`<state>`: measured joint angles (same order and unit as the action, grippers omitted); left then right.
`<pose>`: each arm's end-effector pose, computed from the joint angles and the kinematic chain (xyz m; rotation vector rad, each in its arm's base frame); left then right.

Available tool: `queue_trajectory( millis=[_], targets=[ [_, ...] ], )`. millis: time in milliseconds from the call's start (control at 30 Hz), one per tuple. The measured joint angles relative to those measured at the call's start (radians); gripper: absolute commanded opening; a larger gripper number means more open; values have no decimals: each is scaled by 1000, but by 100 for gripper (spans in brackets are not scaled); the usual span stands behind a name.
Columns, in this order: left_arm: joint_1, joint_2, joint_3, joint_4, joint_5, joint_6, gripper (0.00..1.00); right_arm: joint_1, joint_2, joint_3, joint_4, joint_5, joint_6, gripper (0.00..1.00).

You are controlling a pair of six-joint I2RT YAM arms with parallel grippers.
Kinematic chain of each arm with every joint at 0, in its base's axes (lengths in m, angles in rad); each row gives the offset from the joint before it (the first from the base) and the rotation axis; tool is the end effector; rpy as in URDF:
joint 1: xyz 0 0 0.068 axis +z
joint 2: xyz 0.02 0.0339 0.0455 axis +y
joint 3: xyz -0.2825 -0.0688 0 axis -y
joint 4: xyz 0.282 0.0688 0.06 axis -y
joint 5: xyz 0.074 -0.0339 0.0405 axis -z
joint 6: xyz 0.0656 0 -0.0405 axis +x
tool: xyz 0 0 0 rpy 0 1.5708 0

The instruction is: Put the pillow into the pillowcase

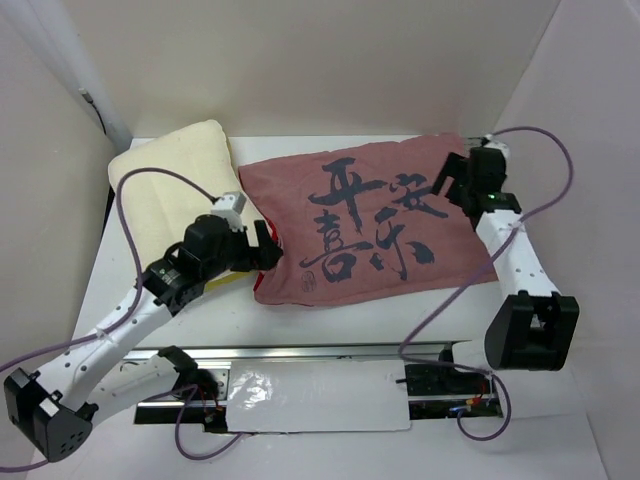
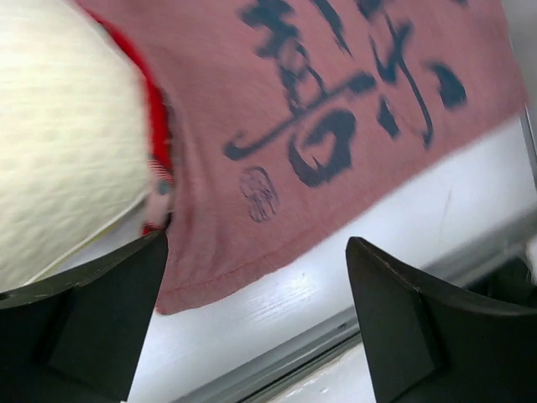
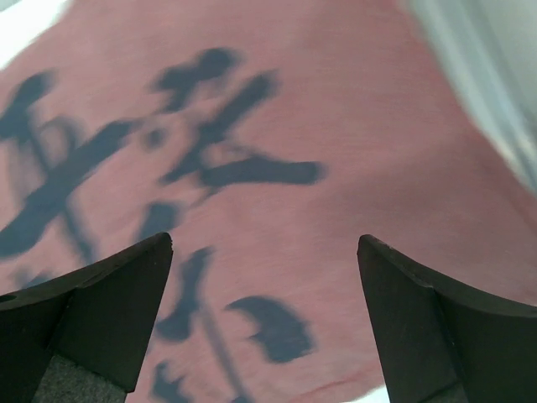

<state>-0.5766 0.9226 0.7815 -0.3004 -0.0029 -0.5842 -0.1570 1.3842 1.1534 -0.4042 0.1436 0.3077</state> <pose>0.2208 -0.1434 0.2988 -0.0099 2.0905 -0.7236 0.3617 -0.0668 0.3026 0.5838 2.1203 -0.0740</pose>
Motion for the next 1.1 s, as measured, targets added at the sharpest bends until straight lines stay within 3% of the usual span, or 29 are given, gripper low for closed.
queue_trajectory(
  millis=[233,500,733,767,800,833,867,967,1100],
  targets=[
    [45,95,233,-243,-301,-124,100,362,-37,-3,47,22,-41,96],
    [168,386,306,-366,-406,-165,100,705,11,-163,103,10,-43,95],
    [254,488,248,-377,-408,-187,99,835,172,-191,114,48,-40,94],
    [259,499,241,-365,-404,-186,94,845,189,-191,117,53,-40,94],
    [264,508,233,-352,-400,-185,84,855,204,-191,119,58,-39,94],
    [269,520,224,-340,-395,-184,62,865,216,-191,124,59,-39,94],
    [276,535,217,-328,-390,-185,1,874,228,-191,130,60,-39,94],
    [293,567,209,-315,-390,-183,0,888,254,-192,138,65,-35,88],
    [321,499,185,-308,-378,-195,0,885,262,-233,135,96,-8,60]
  ],
)
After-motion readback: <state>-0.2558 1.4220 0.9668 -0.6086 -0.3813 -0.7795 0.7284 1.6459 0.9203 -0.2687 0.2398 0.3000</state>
